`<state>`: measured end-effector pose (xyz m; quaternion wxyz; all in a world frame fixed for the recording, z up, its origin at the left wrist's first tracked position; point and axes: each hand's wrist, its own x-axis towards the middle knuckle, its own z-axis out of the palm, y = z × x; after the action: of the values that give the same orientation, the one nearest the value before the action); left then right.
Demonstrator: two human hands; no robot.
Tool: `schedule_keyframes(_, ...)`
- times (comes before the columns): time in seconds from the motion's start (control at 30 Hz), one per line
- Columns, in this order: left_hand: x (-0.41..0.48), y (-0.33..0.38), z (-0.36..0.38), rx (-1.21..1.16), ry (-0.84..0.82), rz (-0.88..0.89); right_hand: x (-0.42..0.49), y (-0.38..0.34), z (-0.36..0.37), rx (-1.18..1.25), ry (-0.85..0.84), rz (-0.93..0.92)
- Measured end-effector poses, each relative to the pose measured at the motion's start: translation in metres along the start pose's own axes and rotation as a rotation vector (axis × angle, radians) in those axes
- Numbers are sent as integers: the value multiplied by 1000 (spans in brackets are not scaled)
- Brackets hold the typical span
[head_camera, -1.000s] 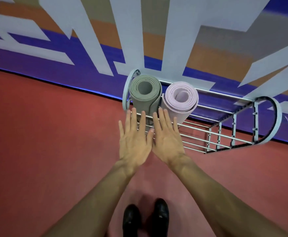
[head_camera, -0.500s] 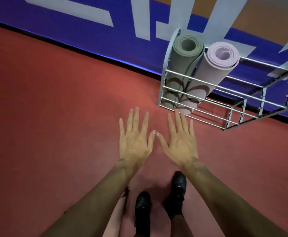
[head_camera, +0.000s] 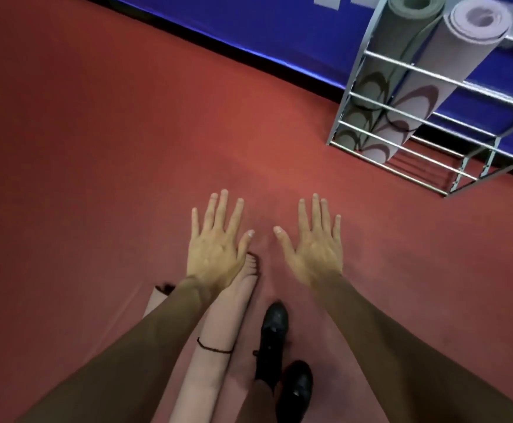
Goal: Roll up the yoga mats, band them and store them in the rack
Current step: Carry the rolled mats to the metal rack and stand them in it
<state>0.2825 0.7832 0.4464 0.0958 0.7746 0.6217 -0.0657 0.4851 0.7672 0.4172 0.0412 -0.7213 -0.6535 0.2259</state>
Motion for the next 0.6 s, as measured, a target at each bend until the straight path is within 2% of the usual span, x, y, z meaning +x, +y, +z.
schedule_keyframes(0.13,-50,-22,19,30,-20,-3,-37,-5,33,-36,-72,41)
schedule_keyframes(0.27,-91,-55,49,38,-59,32,-68,-15,73,-97,-74,-38)
schedule_keyframes(0.43,-133,-95,75,58,-124,-33,-96,-44,111,-176,-152,-115)
schedule_keyframes(0.6,-164,-133,87,-5,-60,-111,-125,-92,134,-186,-153,-108)
